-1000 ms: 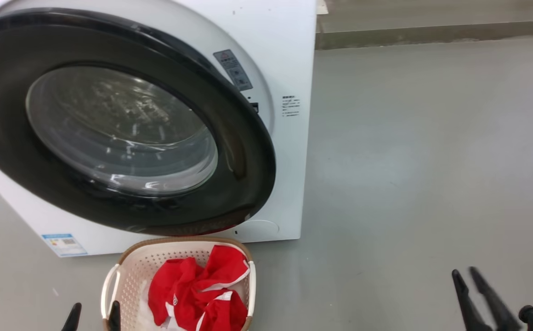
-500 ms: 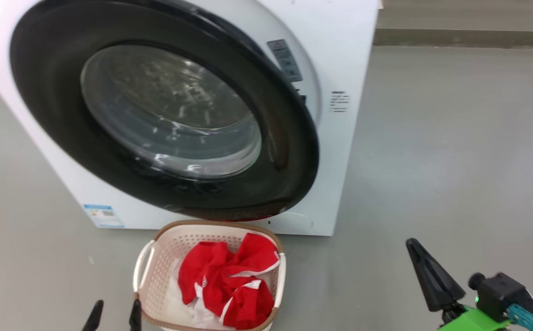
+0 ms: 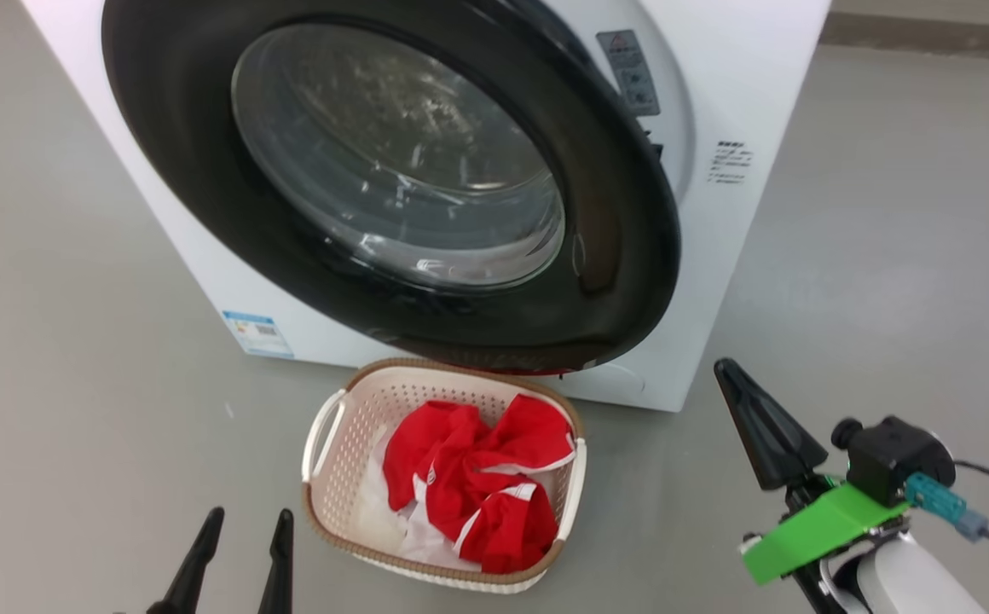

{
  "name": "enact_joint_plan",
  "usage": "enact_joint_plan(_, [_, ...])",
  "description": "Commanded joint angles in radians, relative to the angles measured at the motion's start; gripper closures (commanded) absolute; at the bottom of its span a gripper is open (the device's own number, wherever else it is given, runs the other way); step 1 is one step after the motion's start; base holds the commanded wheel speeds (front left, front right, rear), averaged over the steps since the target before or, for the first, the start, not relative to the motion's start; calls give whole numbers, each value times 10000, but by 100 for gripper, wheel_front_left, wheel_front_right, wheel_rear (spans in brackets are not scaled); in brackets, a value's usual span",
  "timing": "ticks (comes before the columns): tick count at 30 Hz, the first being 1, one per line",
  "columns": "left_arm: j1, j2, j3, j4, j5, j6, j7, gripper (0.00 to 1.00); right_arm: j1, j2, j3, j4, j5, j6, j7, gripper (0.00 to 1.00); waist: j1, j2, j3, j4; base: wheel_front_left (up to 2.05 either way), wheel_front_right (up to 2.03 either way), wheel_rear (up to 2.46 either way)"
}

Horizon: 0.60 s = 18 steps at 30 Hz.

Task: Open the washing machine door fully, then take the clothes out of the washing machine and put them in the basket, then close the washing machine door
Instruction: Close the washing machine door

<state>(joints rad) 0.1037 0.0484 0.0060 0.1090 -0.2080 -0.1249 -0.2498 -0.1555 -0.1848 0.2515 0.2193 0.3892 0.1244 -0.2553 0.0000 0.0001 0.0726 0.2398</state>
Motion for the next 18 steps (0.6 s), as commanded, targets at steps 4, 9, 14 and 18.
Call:
enact_joint_plan(4, [-504, 20, 194, -288, -106, -57, -120, 0, -841, -90, 322, 61, 203, 63, -65, 100, 0, -1, 467, 358, 0, 0, 0])
enact_joint_plan(9, [-716, 19, 110, -349, -174, -57, -120, 0, -1508, -119, 335, 360, 265, 63, -65, 100, 0, -1, 807, 562, 0, 0, 0])
enact_joint_plan(14, [-935, 19, -10, -423, -220, -57, -120, 0, -2108, -178, 317, 612, 322, 63, -65, 100, 0, -1, 1144, 764, 0, 0, 0])
enact_joint_plan(18, [-1122, 19, -88, -476, -302, -57, -120, 0, -2592, -225, 318, 803, 362, 63, -65, 100, 0, -1, 1448, 882, 0, 0, 0])
